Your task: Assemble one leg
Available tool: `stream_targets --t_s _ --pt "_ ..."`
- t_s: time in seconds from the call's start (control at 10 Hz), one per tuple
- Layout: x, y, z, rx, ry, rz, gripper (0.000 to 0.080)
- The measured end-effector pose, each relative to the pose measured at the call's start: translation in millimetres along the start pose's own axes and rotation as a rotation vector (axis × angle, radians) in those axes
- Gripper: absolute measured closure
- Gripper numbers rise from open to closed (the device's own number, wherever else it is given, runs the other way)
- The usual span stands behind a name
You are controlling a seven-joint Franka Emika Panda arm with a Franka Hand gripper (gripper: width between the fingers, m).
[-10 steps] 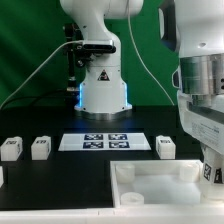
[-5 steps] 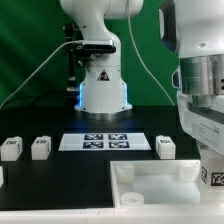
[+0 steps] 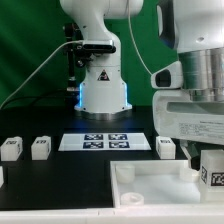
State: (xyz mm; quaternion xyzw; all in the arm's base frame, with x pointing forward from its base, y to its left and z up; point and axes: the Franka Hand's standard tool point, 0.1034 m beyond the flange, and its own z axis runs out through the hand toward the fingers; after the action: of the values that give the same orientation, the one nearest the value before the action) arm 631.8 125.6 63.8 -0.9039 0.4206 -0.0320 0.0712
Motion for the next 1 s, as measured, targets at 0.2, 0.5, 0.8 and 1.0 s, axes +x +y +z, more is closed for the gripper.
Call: stream_targets --t_s 0.2,0.5,0.8,1.0 --pt "1.8 1.2 0.2 -0.004 0.003 -0.212 0.0150" --pt "4.7 -1.1 -0.4 -0.048 0.044 -0.788 0.0150" --pt "6.9 -1.5 -0.9 -0.056 0.053 -0.889 0.0278" --pt "5.4 -1.9 -0.2 -0.044 0.052 -0.685 0.0417"
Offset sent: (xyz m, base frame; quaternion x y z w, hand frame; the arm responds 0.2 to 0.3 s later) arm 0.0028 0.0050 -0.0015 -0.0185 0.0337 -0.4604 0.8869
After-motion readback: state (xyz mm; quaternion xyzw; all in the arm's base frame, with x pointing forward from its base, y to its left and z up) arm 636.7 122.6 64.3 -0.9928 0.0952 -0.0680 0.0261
